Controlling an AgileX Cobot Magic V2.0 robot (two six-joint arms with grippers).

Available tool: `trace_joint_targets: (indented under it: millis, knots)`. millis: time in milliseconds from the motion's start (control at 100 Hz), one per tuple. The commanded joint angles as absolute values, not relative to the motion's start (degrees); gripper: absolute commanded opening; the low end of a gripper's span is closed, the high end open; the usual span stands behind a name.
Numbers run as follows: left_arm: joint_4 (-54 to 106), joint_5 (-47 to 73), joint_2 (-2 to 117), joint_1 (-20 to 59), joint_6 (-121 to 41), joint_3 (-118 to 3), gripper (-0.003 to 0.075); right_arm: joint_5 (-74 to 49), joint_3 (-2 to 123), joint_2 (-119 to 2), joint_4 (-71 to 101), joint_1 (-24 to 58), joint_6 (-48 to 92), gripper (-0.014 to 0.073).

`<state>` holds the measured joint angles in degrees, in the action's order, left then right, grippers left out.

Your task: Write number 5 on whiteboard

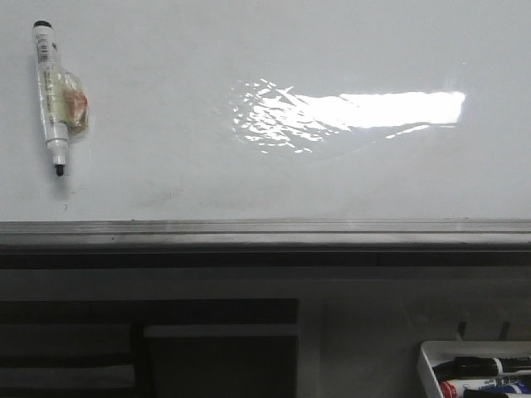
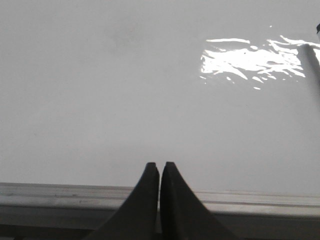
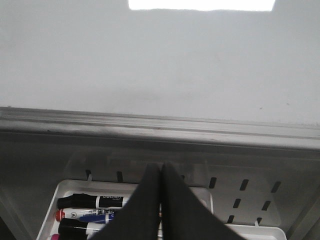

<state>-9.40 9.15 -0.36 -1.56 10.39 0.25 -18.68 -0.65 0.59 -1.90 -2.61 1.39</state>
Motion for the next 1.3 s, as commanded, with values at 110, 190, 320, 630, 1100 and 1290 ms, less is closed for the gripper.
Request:
trace_joint_targets:
  millis: [110,190,320,630,1100,1290]
  knots:
    - [-9.1,2.8,-2.0,-1.6,11.0,1.3,-0.002,-11.2,-2.1,1.7,0.4,-3.0,1.9,-0.0061]
    - [-9.1,1.1,-2.0,-1.6,11.0,1.3,-0.002,-9.4,-2.1,1.7,-2.0,-3.0,1.9,-0.0061]
    - [-6.2,-1.9,-1.9,-1.6,11.1,1.0,-0.002,-2.6,-2.1,1.7,-2.0,-3.0,1.9,-0.0061]
    - [-2.9,8.5,6.2,-1.5,11.1,-7.8,-0.0021,-8.3,2.5,-2.5,9.0,-3.0,1.4,-0.0061]
    - [-3.0,1.1,19.1,-1.5,11.1,-16.1,0.0309,-12.6,11.2,-16.3,10.9,-3.0,1.4,-0.0061]
    - [-2.2,-4.5,20.4,-1.5,11.1,-16.1,0.0387,-12.3,11.2,-16.9,10.9,-3.0,1.4,-0.0061]
